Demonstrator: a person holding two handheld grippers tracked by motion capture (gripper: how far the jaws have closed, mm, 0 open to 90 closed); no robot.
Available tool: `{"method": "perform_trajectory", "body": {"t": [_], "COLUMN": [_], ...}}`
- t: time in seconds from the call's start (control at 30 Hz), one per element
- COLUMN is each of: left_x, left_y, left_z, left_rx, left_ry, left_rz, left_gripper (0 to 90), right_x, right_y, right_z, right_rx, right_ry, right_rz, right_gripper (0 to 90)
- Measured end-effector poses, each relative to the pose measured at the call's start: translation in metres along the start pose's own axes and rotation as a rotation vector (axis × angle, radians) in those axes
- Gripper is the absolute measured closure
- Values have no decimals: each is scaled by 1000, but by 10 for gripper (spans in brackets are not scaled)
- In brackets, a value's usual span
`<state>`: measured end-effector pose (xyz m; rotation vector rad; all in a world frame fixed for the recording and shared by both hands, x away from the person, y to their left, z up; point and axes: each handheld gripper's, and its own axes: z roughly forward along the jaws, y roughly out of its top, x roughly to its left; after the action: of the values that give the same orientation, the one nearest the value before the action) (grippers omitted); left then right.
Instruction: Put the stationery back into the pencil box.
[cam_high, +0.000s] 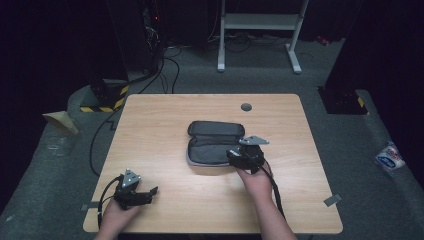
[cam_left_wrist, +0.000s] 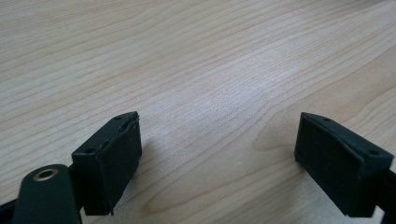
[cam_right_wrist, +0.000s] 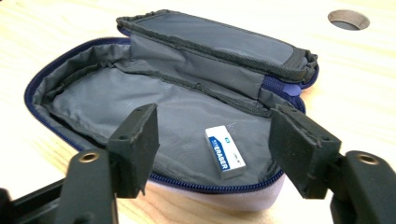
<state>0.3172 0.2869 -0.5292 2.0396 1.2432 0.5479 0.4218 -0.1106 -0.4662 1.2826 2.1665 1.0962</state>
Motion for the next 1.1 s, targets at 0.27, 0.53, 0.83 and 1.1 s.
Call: {"method": "perform_trajectory", "body": {"t": [0.27,0.53,0.83,1.1], "left_x": [0,0,0,0], "left_y": [0,0,0,0], "left_z": [0,0,0,0], "left_rx": [1,1,0,1], "left_ry": [-1,-1,-1,0], "left_rz": [0,0,0,4], "left_gripper": [152,151,151,151], "right_x": [0,-9,-34,-66], "right_y": [-6,-19,-50,-93], "right_z": [-12,-23,-41,-56], "right_rx": [-17,-19,-22,15], "right_ry": [-15,-24,-50,-125], "right_rz": [2,24,49,66], "right_gripper": [192,123,99,95]}}
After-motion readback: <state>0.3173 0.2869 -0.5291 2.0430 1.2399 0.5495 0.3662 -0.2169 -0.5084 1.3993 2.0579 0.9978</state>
